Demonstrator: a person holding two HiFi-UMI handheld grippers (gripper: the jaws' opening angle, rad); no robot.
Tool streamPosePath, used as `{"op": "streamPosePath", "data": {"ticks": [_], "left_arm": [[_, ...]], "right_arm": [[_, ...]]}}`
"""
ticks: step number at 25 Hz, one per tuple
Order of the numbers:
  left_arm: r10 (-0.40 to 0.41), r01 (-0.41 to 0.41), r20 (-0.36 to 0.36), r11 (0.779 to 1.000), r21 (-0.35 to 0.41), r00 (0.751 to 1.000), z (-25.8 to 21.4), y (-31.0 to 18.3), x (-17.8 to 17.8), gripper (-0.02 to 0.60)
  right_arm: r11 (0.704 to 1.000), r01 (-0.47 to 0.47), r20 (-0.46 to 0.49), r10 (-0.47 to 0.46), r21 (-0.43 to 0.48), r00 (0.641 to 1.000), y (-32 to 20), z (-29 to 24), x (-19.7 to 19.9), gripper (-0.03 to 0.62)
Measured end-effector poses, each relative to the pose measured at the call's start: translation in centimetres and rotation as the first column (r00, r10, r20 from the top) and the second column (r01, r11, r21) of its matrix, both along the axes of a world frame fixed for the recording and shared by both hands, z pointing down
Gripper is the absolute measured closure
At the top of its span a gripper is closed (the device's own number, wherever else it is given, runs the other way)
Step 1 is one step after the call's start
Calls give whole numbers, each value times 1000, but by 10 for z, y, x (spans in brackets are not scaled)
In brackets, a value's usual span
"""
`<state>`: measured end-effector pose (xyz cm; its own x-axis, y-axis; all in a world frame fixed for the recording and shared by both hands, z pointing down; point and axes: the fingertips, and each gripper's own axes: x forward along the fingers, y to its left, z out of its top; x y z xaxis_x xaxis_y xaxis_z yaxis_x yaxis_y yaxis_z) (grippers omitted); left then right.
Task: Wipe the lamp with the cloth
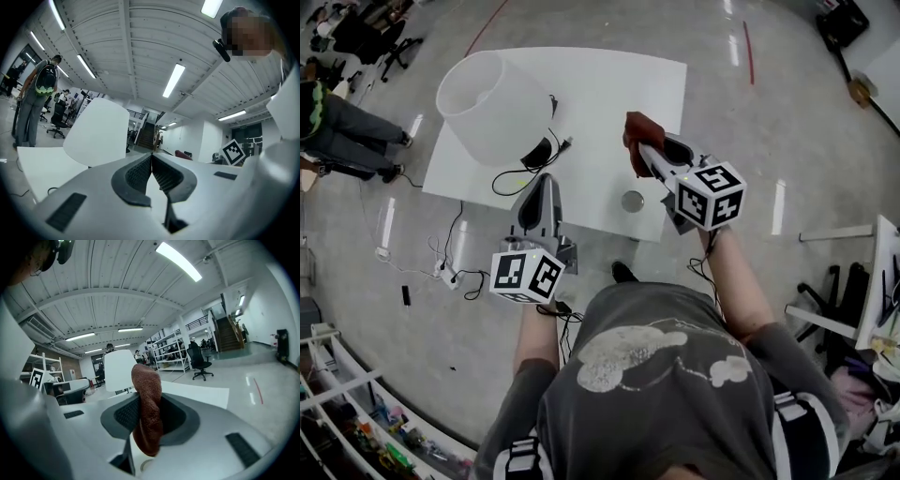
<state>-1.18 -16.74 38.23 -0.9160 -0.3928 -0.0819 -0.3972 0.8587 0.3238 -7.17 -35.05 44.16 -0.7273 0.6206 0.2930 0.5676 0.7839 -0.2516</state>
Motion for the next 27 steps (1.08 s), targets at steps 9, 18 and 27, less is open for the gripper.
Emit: {"op": "streamPosePath", "data": {"ticks": [9, 18, 27], "left_arm": [[76, -76, -12, 997, -32, 997, 5, -54, 50, 574], [64, -64, -5, 997, -42, 998, 0, -69, 127, 574], [47, -47, 6, 997, -59, 999, -8, -81, 177, 574]], "right_arm": [[1000, -5, 0, 5, -11, 1000, -36, 10, 77, 497], [1000, -1, 32, 1, -8, 999, -56, 4, 154, 497], [999, -4, 23, 5, -39, 1000, -69, 6, 199, 497]]}}
